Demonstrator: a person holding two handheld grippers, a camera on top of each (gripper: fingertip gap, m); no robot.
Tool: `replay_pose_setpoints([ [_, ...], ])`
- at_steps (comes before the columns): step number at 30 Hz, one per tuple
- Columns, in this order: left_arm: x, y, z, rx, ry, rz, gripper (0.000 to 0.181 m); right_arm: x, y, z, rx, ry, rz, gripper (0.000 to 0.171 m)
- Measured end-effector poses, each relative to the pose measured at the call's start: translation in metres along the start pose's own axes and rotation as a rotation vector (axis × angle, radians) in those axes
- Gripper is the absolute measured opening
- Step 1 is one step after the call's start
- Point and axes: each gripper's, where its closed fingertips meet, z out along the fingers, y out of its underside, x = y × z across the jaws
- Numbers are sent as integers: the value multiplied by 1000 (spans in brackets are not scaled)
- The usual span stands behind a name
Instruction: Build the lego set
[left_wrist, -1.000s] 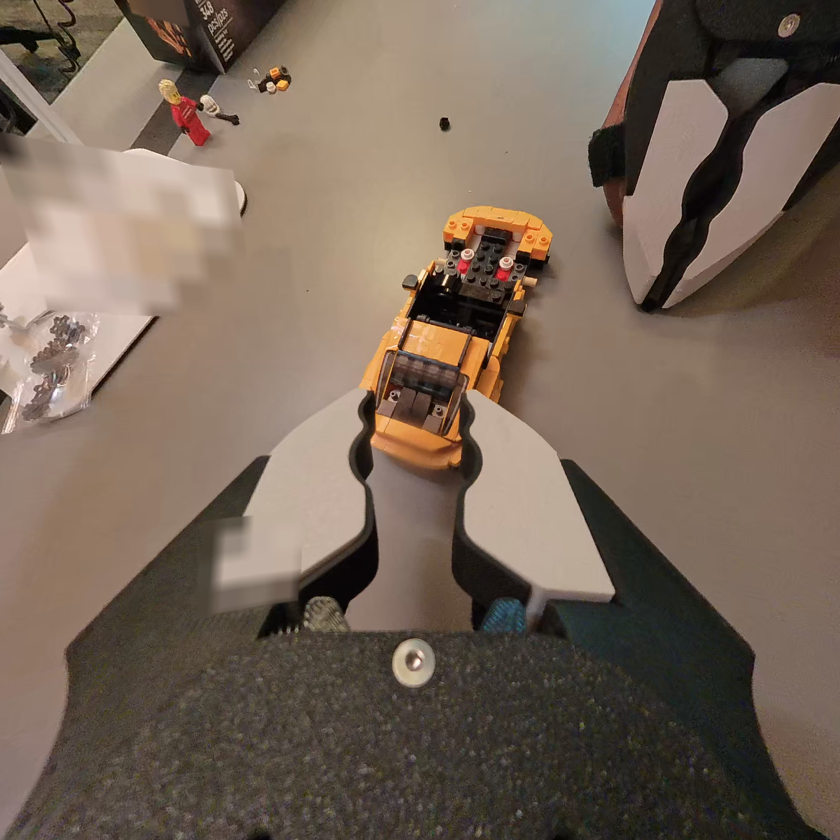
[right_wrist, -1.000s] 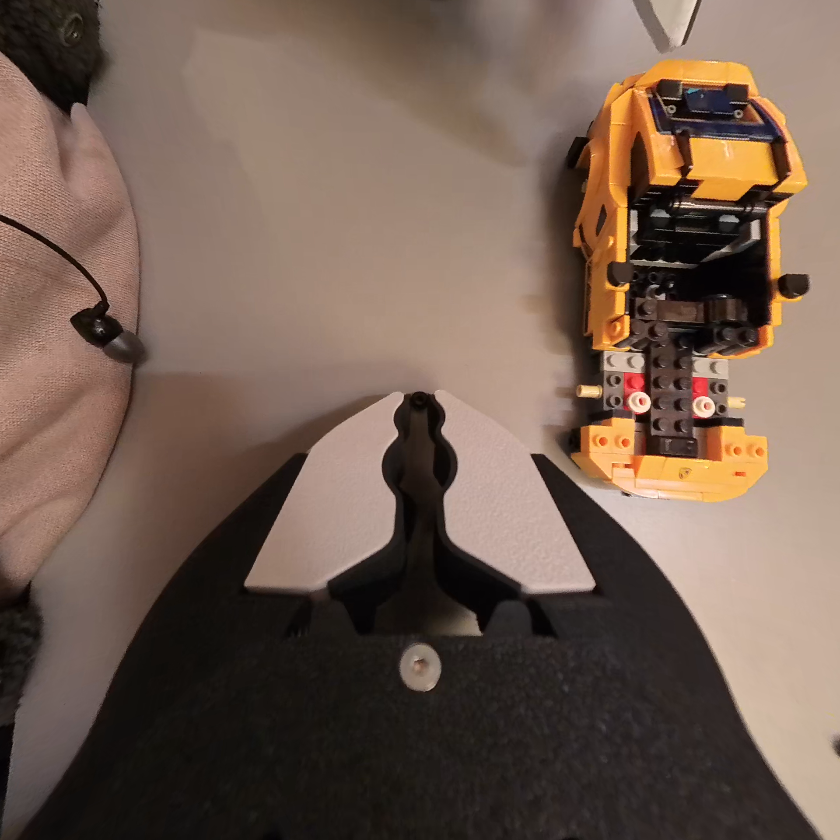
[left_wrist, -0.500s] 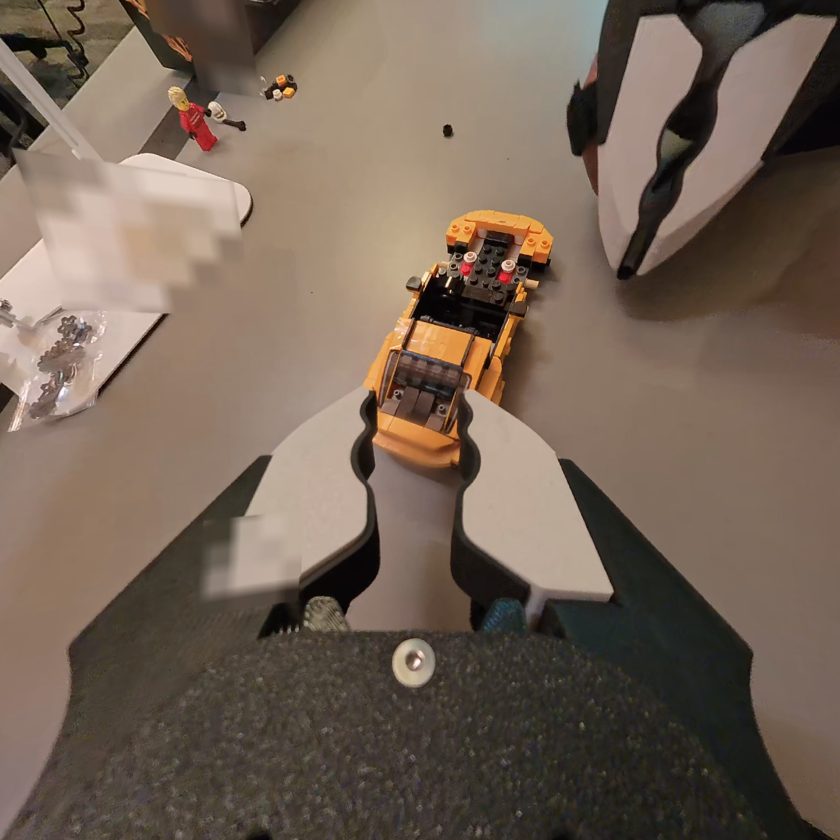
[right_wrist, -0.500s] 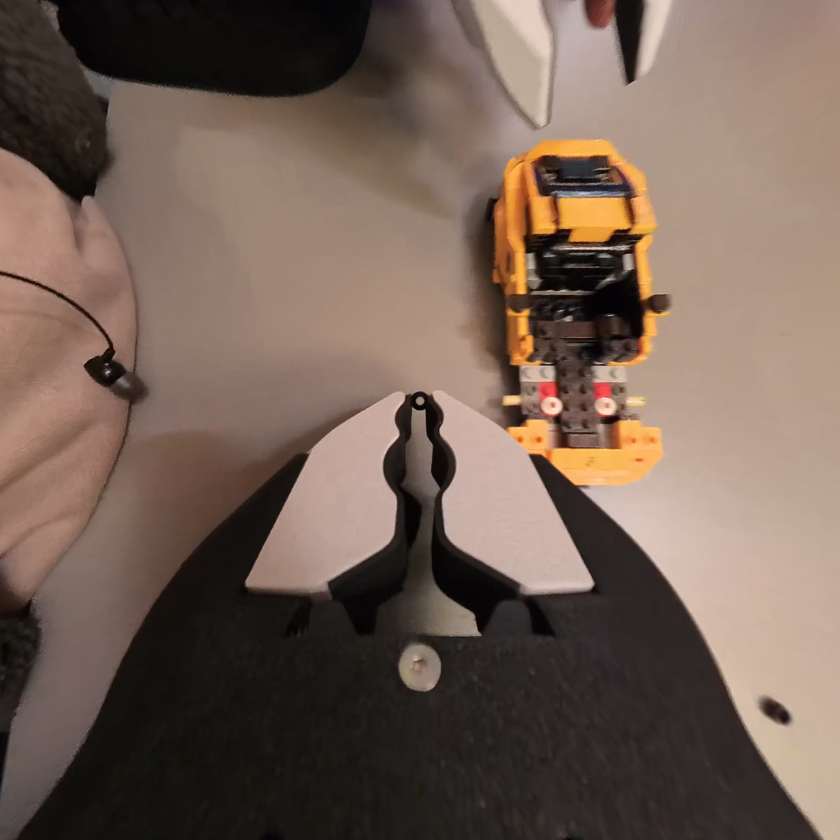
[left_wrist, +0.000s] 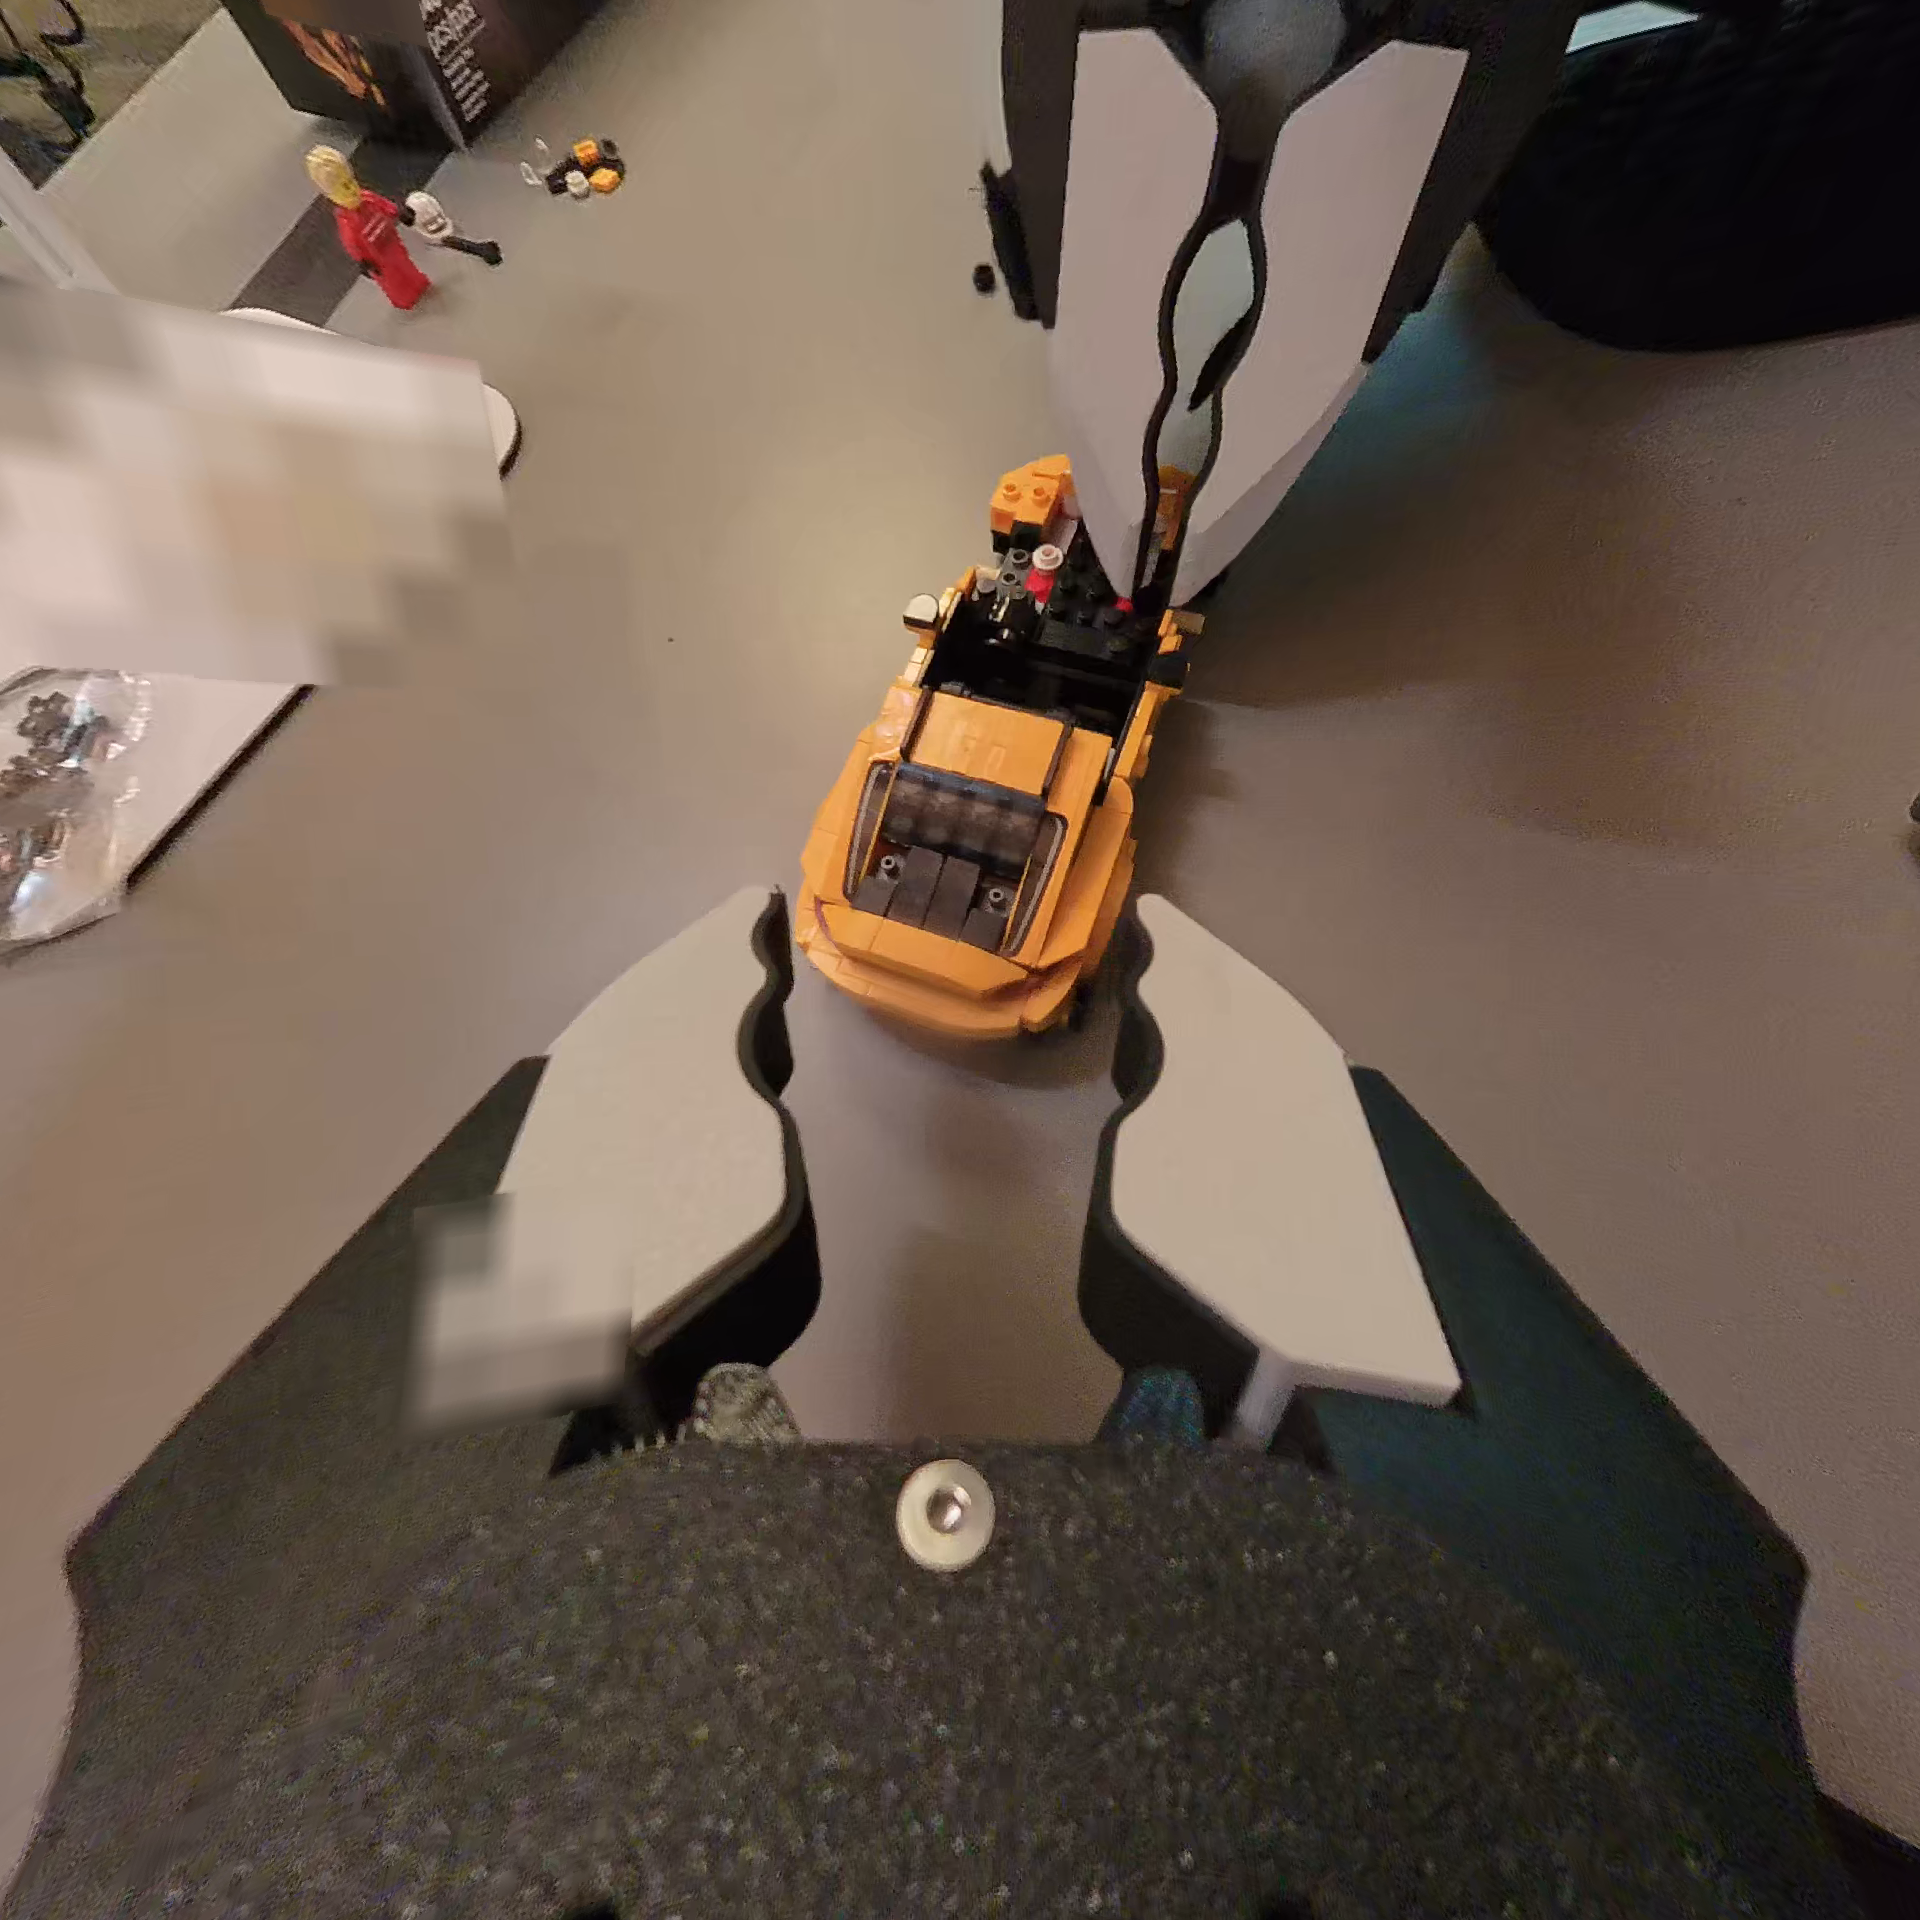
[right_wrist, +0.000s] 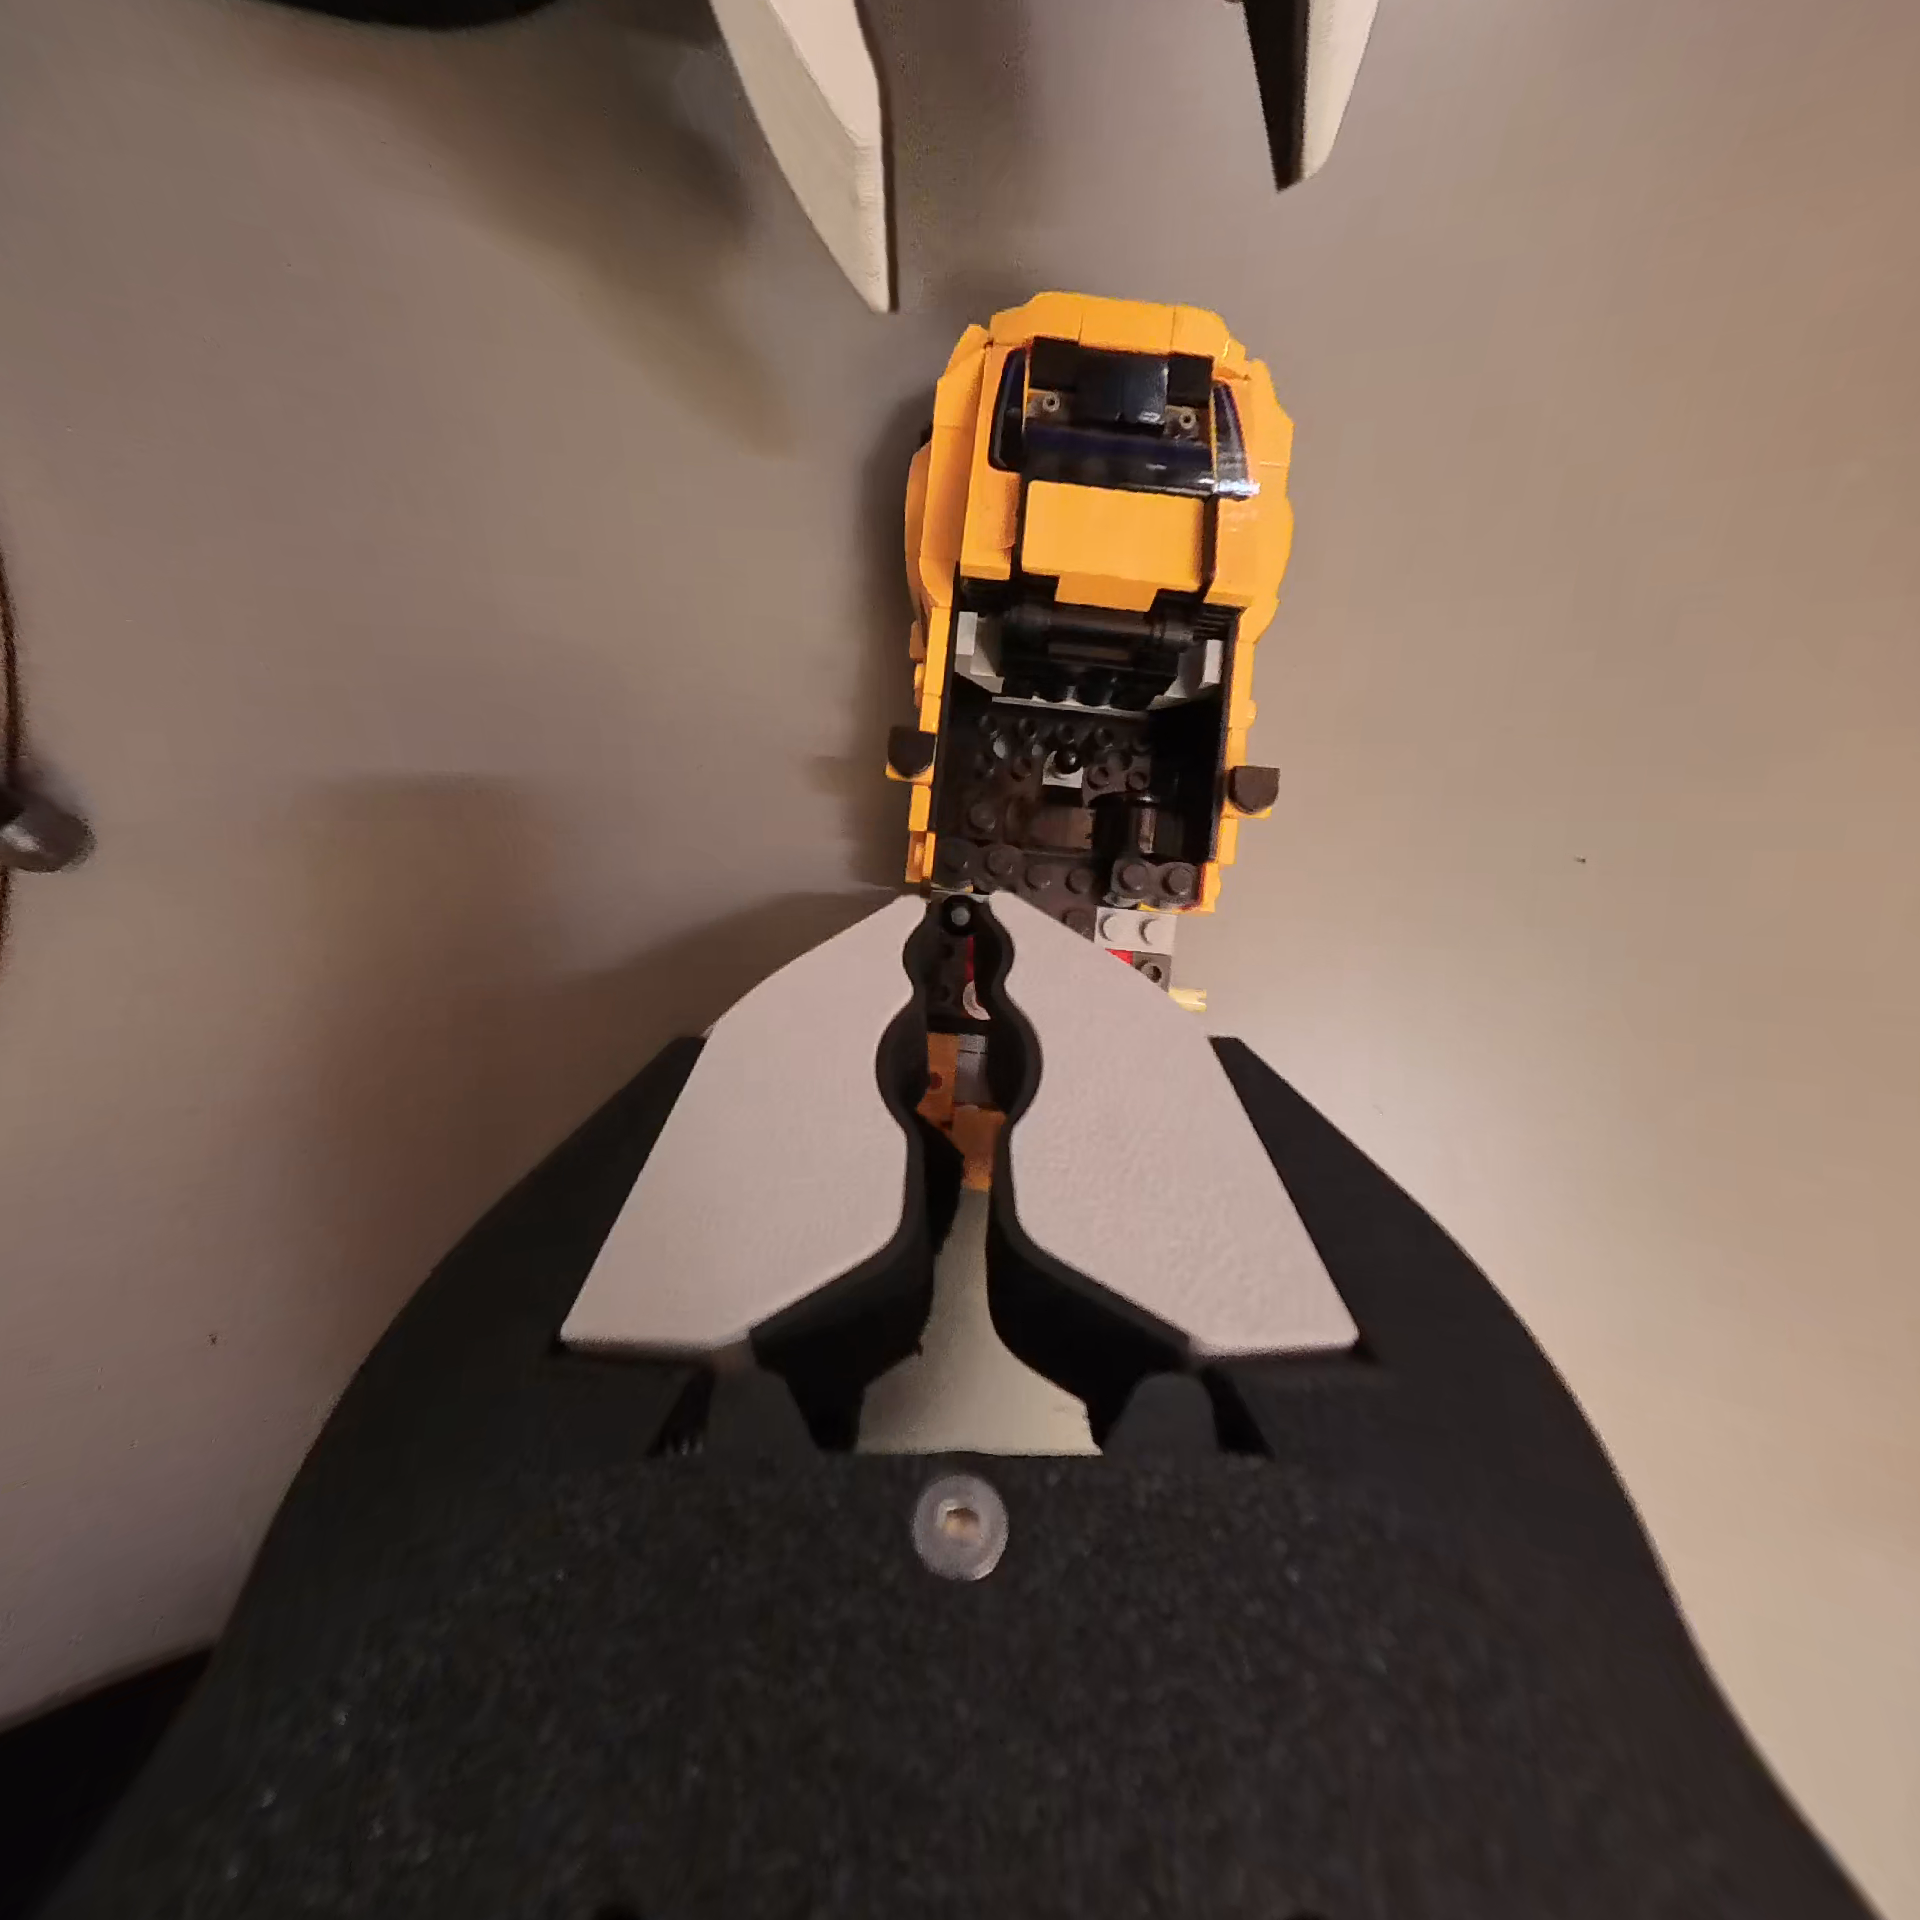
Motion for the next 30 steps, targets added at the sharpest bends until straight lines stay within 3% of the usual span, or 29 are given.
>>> replay_pose_setpoints([
  [9, 4, 19, 18, -78, 28, -4, 64, -3, 2, 6, -76, -30, -46, 5],
  [30, 2, 19, 20, -91, -7, -34, 61, -3, 5, 7, -239, -32, 35, 5],
])
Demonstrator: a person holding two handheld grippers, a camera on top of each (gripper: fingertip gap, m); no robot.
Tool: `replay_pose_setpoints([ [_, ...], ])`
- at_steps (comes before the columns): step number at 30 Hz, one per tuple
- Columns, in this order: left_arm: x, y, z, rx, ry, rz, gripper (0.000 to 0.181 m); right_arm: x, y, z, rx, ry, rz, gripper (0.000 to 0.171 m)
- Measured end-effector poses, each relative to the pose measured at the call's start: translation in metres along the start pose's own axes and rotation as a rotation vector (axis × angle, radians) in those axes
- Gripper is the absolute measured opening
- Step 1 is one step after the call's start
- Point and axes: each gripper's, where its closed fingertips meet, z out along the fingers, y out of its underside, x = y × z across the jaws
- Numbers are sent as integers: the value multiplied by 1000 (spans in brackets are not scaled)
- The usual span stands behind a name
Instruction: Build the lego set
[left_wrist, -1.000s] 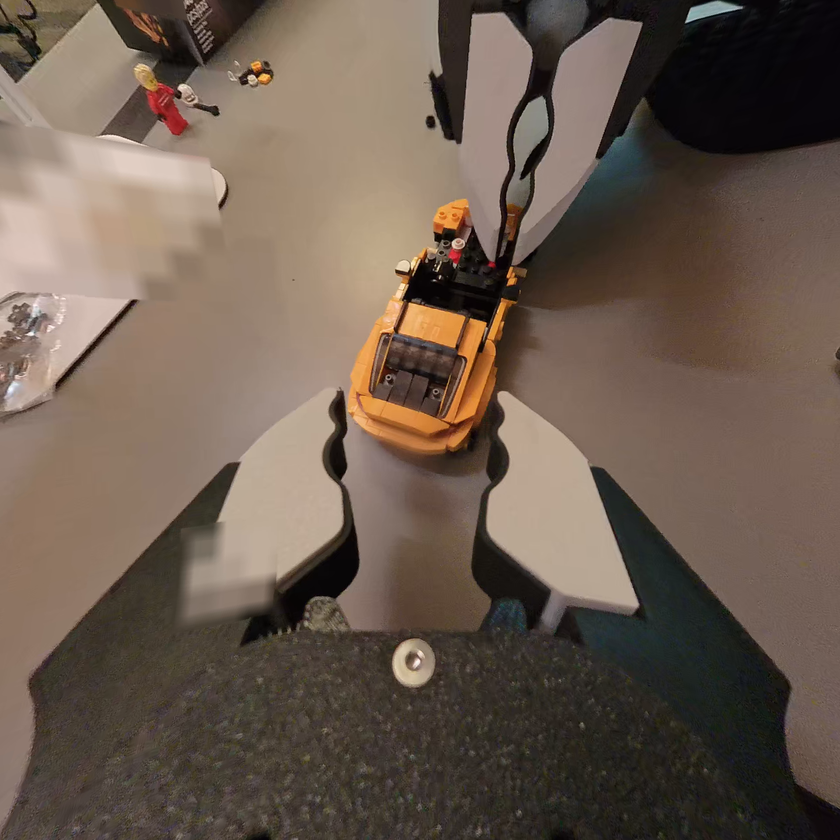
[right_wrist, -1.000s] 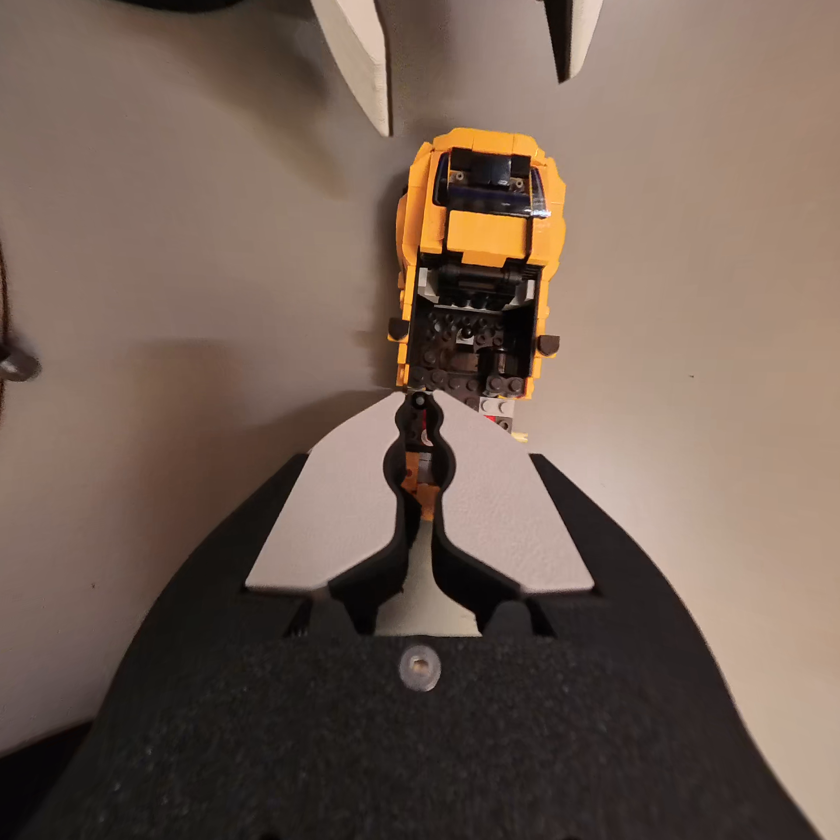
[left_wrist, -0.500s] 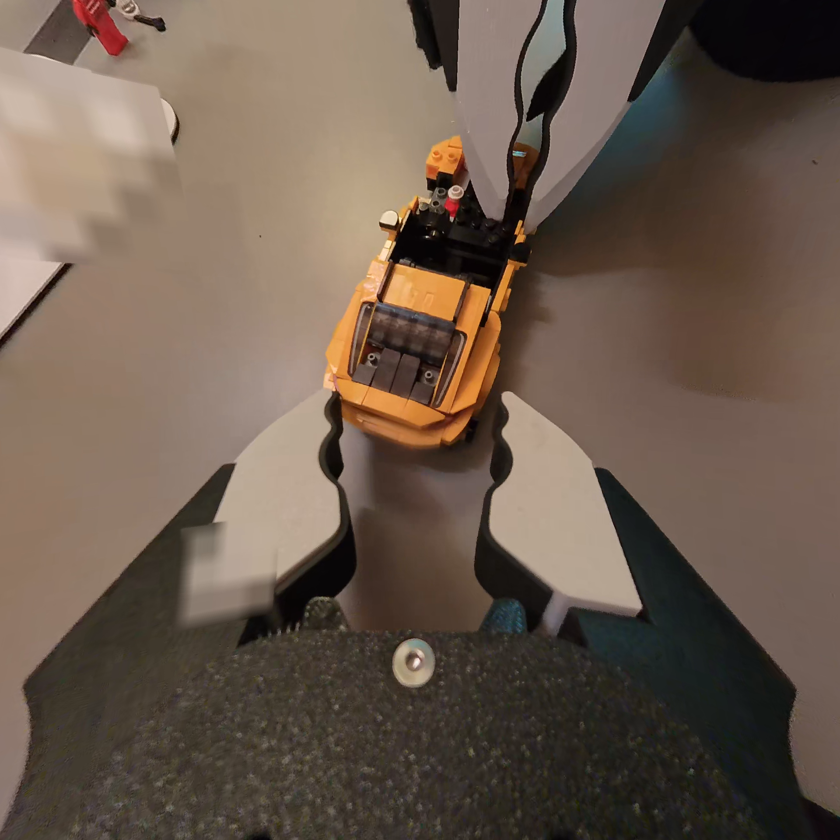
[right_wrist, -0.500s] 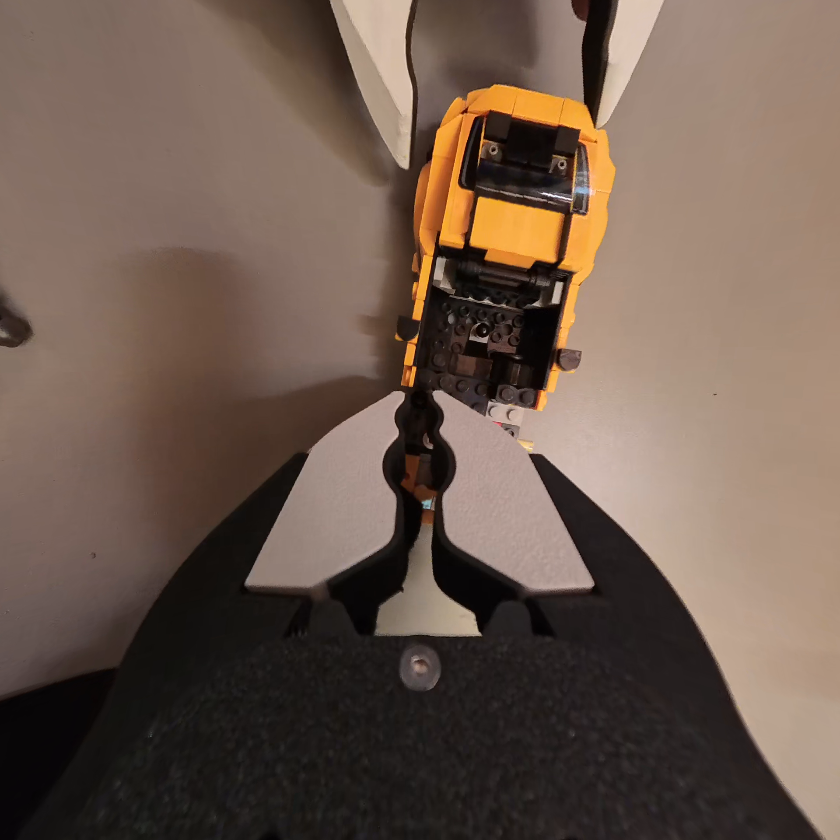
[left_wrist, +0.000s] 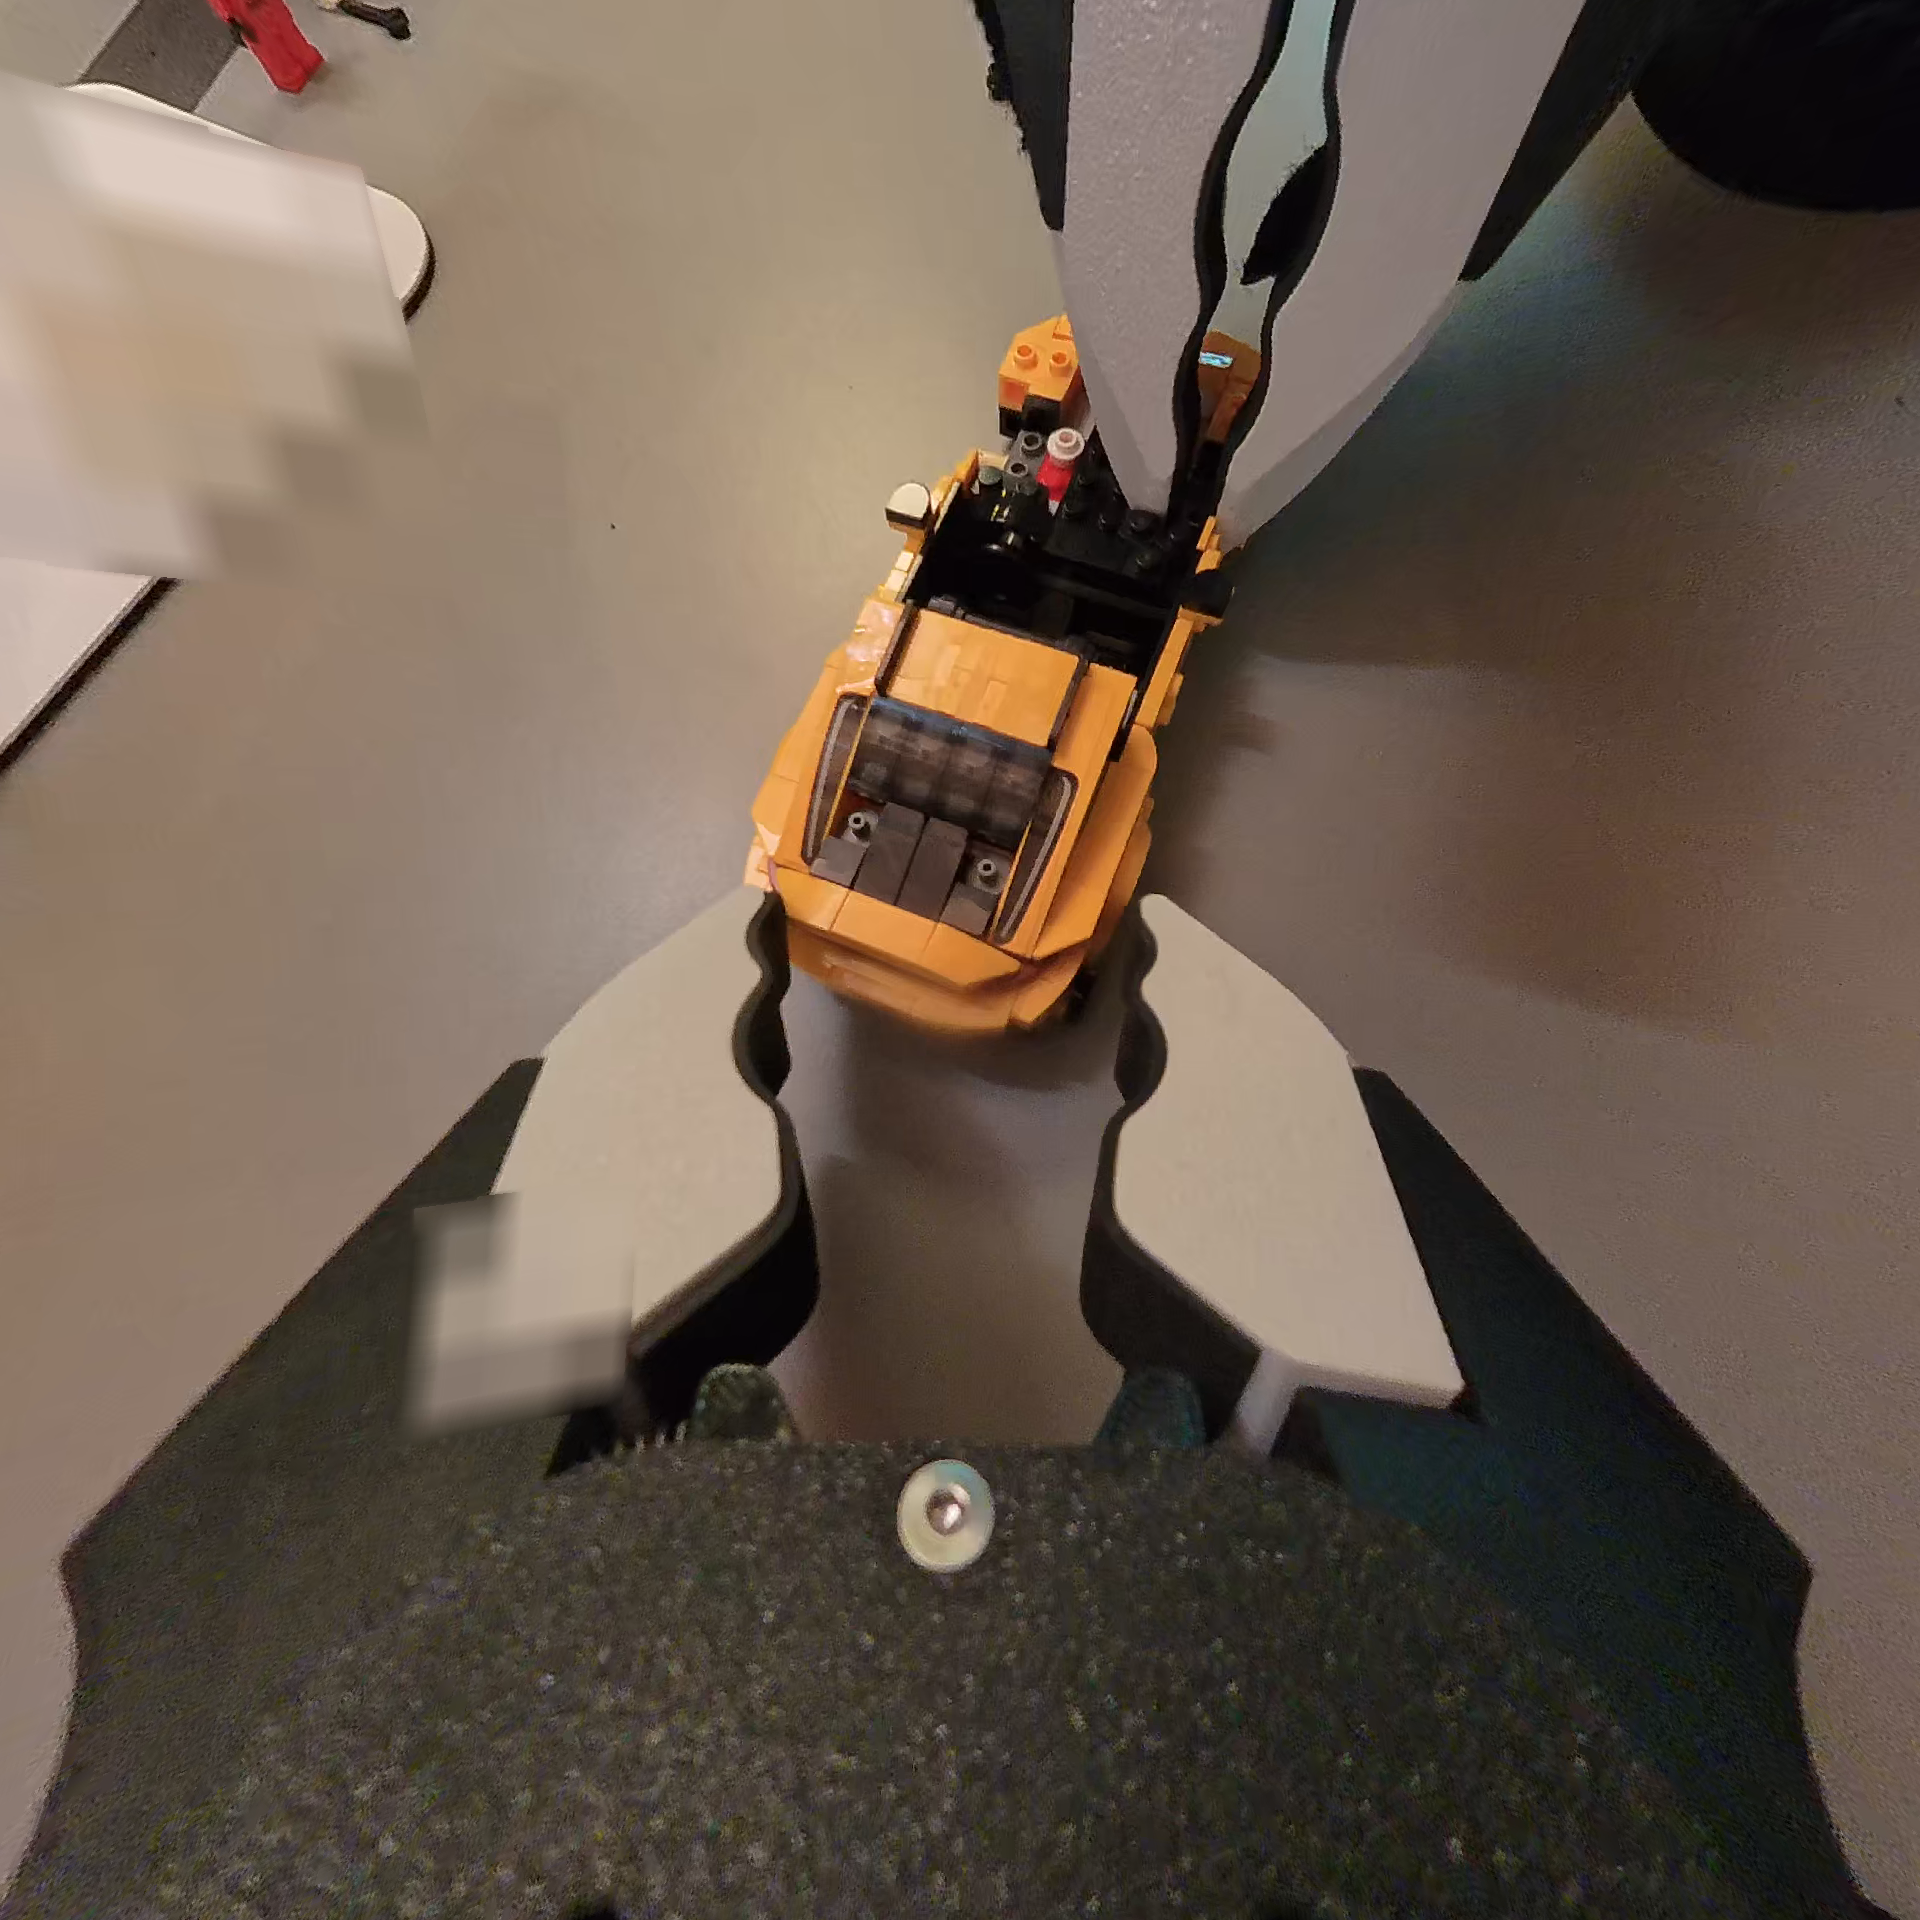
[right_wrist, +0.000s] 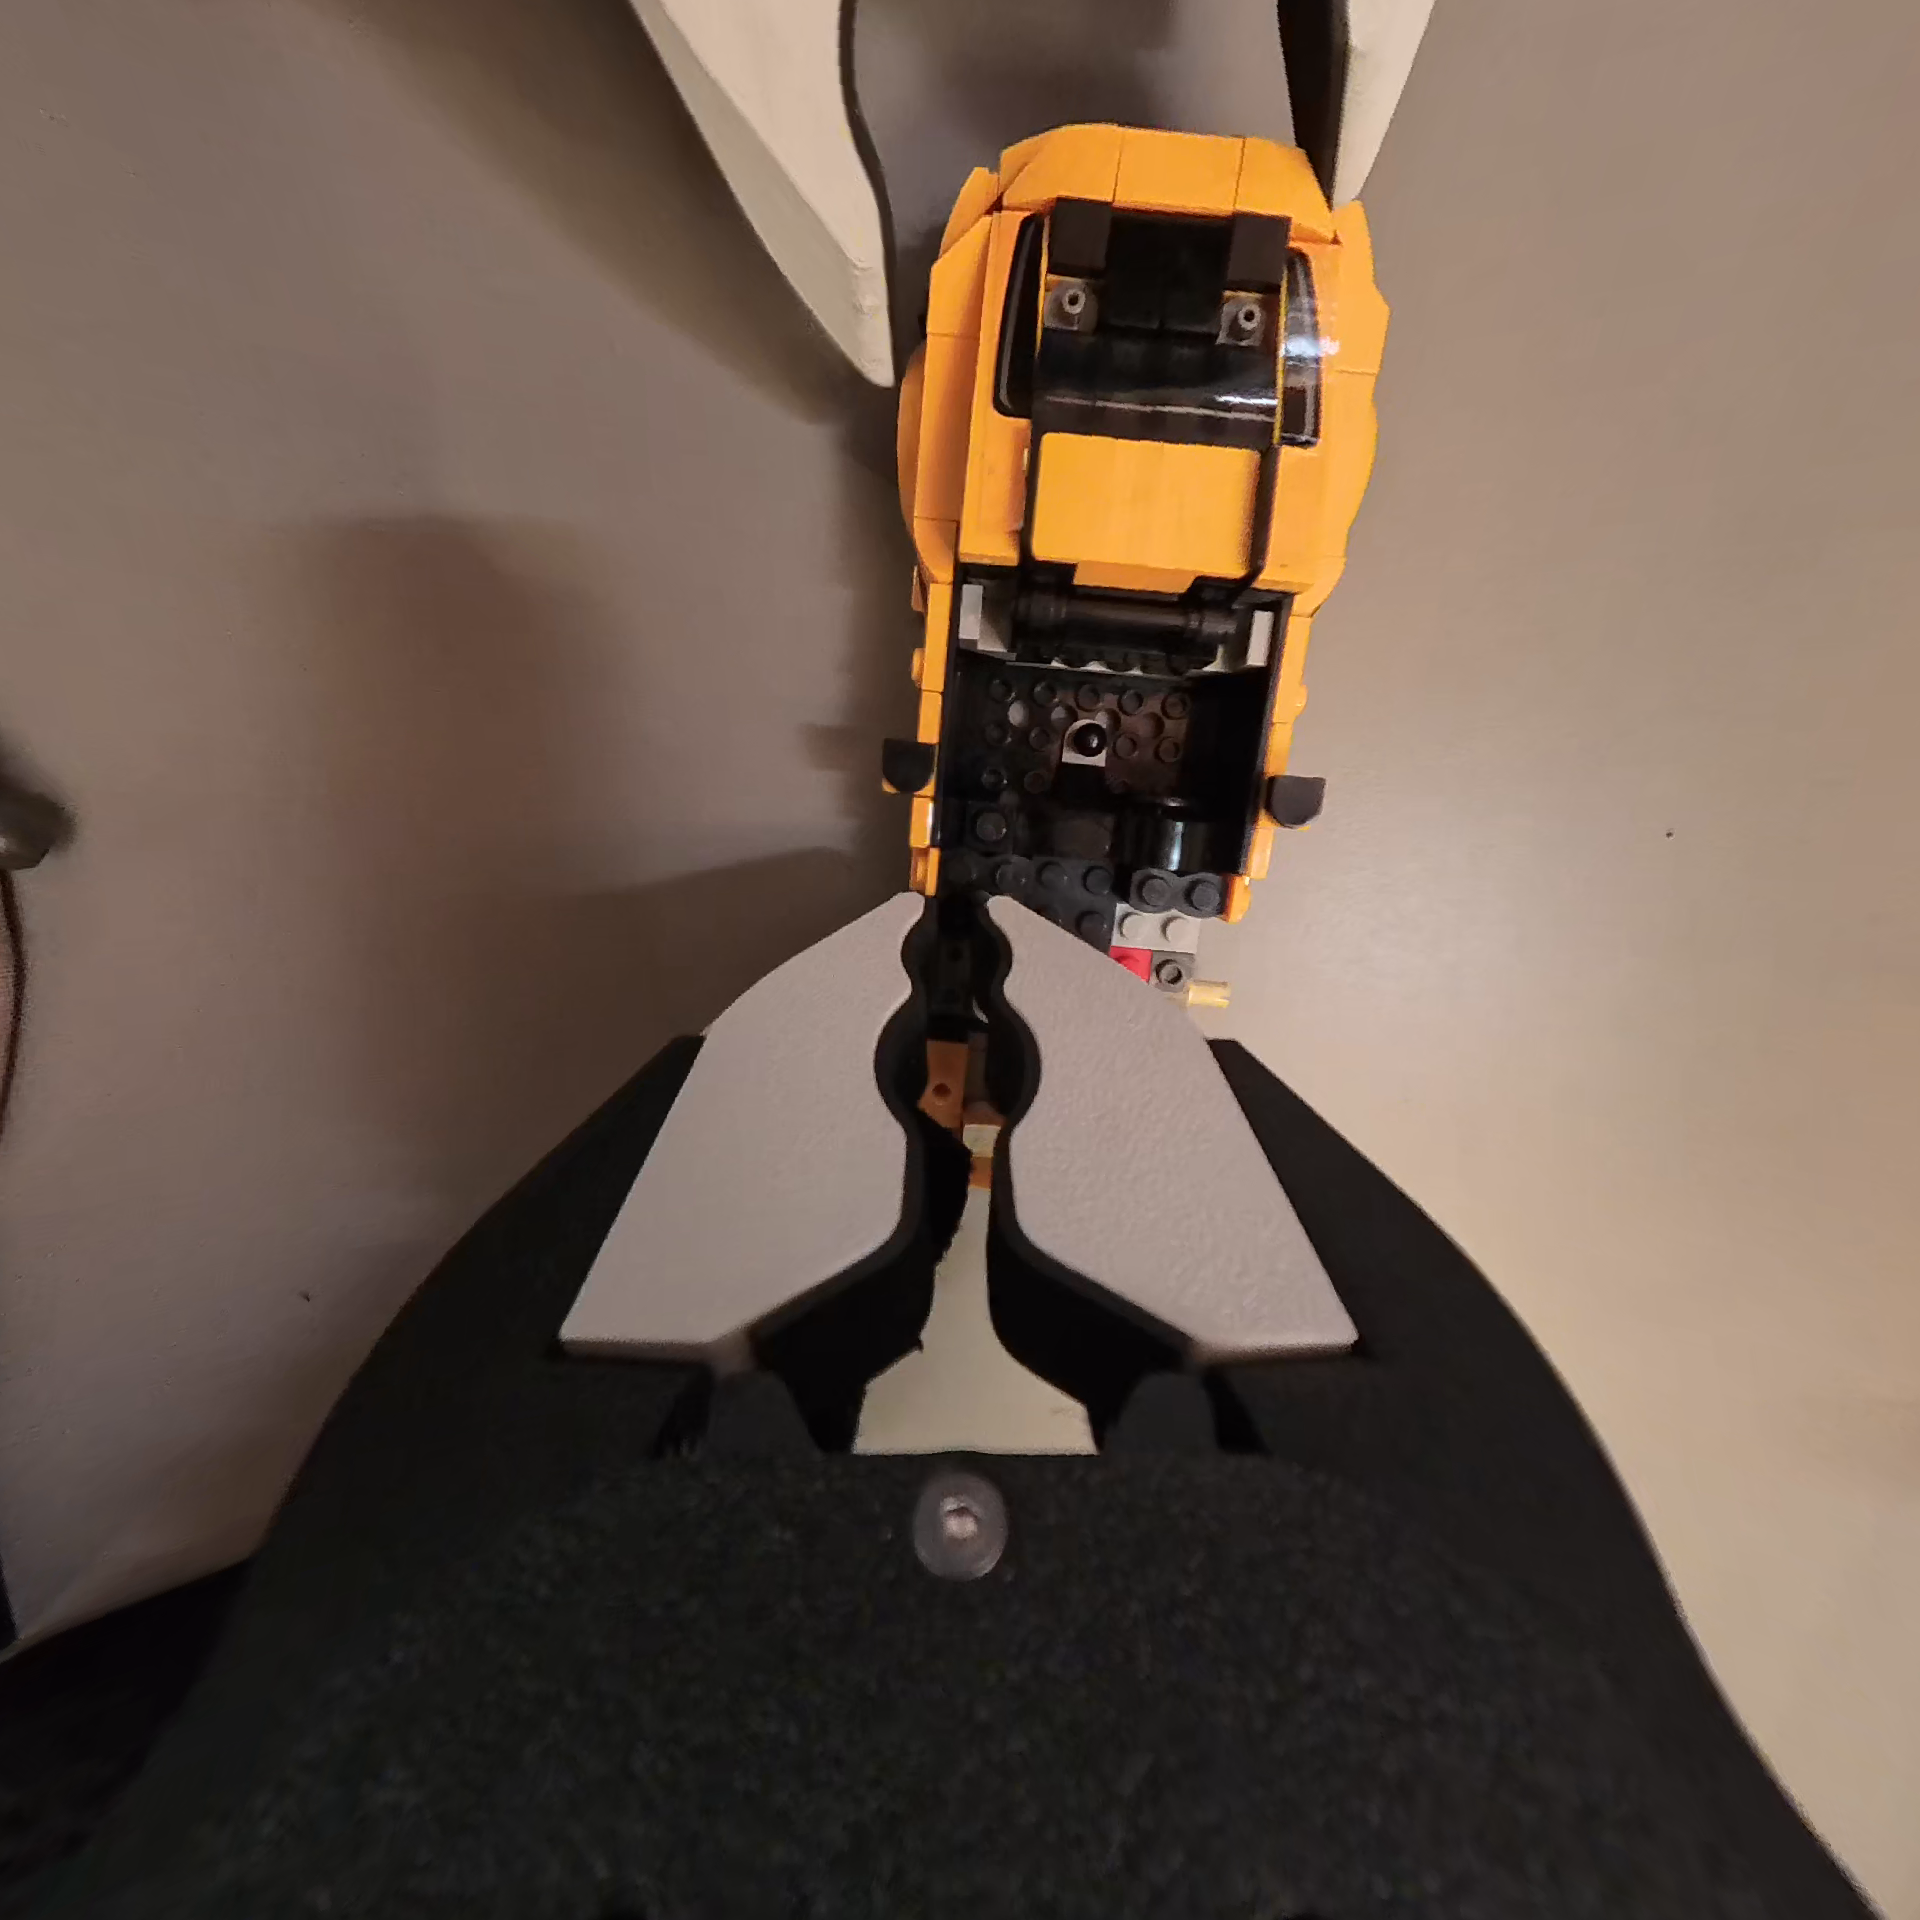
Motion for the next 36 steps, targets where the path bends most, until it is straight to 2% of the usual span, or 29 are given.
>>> replay_pose_setpoints([
  [11, -1, 0, -2, 6, 10, 3, 60, 1, -1, 0, 93, 59, -48, 6],
  [36, 0, 1, -3, 9, 18, 2, 57, 0, -1, -5, 193, 23, 22, 11],
])
